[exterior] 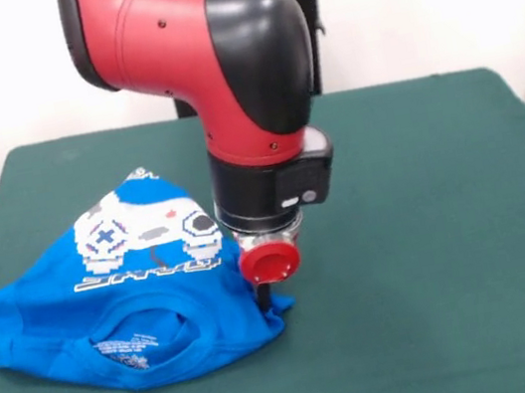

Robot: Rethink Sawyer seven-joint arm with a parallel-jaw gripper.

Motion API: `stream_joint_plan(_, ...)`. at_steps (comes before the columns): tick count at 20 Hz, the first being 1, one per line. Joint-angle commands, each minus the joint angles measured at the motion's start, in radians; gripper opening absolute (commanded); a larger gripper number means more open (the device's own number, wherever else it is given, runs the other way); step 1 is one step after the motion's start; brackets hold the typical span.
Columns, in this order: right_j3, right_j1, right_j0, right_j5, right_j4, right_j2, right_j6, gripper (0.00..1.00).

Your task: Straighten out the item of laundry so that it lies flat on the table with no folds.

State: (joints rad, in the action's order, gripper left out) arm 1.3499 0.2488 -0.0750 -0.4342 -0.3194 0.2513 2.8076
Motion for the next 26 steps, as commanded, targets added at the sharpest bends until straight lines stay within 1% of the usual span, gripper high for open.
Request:
stream_joint_plan(1,0.127,0.125,-0.026,-0.101,-0.017,-0.170,-0.002,0.00)
stream_joint_plan(2,0.147,0.154,-0.037,-0.124,-0.015,-0.183,-0.019,0.00)
stream_joint_plan(5,0.244,0.251,-0.101,-0.172,-0.029,-0.275,-0.084,0.00)
stream_joint_plan(10,0.405,0.406,-0.187,-0.257,-0.103,-0.435,-0.115,0.00)
stream_joint_plan(12,0.457,0.450,-0.218,-0.276,-0.133,-0.492,-0.125,0.00)
stream_joint_plan(14,0.491,0.476,-0.239,-0.277,-0.147,-0.532,-0.129,0.00)
stream_joint_plan(16,0.515,0.486,-0.253,-0.265,-0.158,-0.567,-0.138,0.00)
stream_joint_plan(18,0.525,0.475,-0.268,-0.240,-0.157,-0.600,-0.141,0.00)
stream_joint_plan(23,0.541,0.421,-0.277,-0.113,-0.143,-0.667,-0.110,0.00)
stream_joint_plan(26,0.539,0.399,-0.271,-0.060,-0.130,-0.694,-0.077,0.00)
